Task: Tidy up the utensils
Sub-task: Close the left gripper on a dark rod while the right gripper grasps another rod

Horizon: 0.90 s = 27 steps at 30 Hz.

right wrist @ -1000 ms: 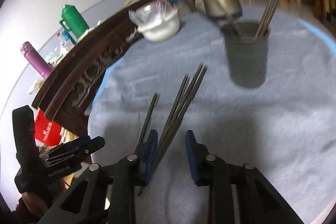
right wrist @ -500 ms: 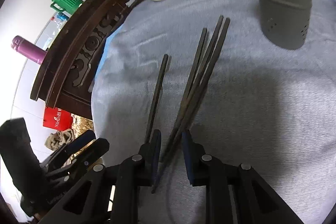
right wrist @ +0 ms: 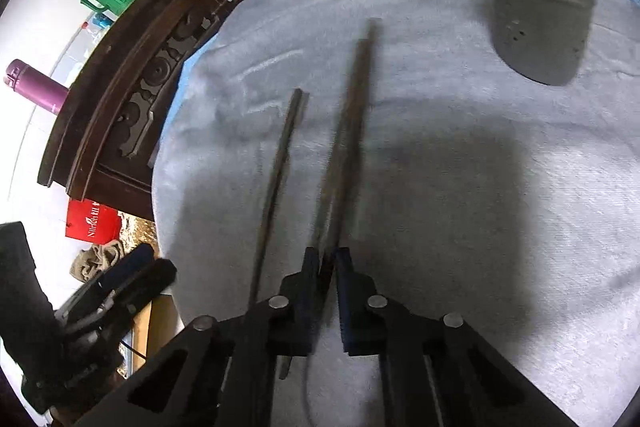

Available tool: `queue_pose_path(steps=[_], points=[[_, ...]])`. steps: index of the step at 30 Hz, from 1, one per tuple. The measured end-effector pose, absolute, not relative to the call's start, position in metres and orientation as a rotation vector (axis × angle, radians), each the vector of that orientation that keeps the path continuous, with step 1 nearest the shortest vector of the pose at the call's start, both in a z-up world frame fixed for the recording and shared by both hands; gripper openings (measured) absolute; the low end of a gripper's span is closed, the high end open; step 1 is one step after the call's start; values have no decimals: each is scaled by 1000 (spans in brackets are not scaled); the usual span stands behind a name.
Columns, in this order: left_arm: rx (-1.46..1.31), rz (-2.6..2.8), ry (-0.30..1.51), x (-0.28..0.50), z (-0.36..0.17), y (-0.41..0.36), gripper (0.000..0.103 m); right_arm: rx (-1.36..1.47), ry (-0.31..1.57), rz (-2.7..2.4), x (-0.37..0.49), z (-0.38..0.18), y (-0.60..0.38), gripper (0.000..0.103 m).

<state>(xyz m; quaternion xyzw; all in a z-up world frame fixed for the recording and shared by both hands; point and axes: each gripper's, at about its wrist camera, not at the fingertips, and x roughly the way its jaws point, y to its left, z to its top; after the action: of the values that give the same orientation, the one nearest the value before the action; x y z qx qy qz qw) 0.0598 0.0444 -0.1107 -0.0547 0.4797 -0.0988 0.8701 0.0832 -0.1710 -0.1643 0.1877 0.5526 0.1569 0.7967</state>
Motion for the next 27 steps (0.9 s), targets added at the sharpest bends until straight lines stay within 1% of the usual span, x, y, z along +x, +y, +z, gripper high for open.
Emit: queue_pose_path(steps=[12,14,17,19,20,21,23,27], points=[[-48,-270,1003,62,-110,19,69,502,1193,304,42,-166,-218,6],[-36,-294,1003,62,-108,13,69,513,1204,311,37,-167,-223,8],[-39,-328,1007,64,-107,6,69,525,1172,309,32,-162,-232,9],[-35,-352,1014,63,-107,0,69,557,1129,305,29,-155,-243,13],[-33,-372,1021,63,-108,-4,69,577,1098,296,28,-151,-251,21],[-33,-389,1028,63,-108,-8,69,588,1077,289,27,-149,-256,31],[-30,-427,1039,62,-109,-16,69,608,1021,260,24,-145,-267,39],[-38,-494,1067,61,-114,-29,69,625,967,225,22,-143,-279,39]])
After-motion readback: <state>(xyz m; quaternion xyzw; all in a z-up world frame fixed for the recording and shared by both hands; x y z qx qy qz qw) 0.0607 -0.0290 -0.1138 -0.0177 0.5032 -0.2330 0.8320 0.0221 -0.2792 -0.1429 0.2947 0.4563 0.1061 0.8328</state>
